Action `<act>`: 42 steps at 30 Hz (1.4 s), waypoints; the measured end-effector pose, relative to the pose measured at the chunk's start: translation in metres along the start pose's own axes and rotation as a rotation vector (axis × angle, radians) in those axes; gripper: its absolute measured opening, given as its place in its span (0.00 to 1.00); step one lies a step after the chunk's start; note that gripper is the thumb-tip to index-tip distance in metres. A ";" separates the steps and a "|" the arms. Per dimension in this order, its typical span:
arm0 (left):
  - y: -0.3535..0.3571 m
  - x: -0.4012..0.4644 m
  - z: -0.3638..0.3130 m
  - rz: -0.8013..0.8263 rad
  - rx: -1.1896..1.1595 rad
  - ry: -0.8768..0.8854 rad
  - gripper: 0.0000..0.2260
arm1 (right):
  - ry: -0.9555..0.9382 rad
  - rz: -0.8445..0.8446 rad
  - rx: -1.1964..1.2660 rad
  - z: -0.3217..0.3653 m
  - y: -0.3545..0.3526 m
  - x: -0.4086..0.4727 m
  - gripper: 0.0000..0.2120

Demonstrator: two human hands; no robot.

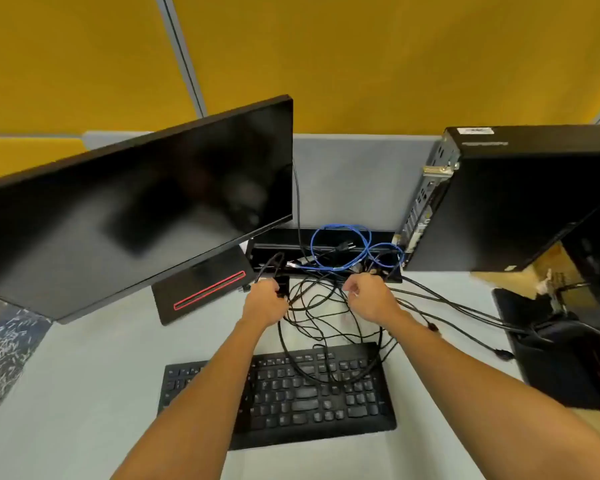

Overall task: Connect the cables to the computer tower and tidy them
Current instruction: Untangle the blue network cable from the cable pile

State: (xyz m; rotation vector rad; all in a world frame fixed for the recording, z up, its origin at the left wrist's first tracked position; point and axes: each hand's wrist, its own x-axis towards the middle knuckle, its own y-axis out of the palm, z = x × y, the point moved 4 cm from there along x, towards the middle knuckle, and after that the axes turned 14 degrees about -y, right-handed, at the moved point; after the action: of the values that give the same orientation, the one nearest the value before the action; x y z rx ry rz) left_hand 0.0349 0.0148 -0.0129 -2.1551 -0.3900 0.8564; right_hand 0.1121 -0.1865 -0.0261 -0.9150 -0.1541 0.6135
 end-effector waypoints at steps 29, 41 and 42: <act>0.031 0.069 -0.094 0.057 0.176 -0.053 0.21 | 0.109 -0.077 -0.253 -0.033 -0.031 0.088 0.21; 0.018 0.084 -0.095 0.045 -0.124 0.036 0.17 | -0.078 -0.442 -0.072 -0.020 -0.055 0.085 0.16; 0.010 0.079 -0.095 0.039 -0.152 0.076 0.19 | -0.105 -0.493 -0.042 -0.015 -0.060 0.083 0.15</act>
State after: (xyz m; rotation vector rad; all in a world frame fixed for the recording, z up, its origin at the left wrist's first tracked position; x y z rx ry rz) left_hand 0.1580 -0.0033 -0.0109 -2.3344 -0.3863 0.7857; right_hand 0.2118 -0.1780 0.0007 -0.8438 -0.4731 0.1996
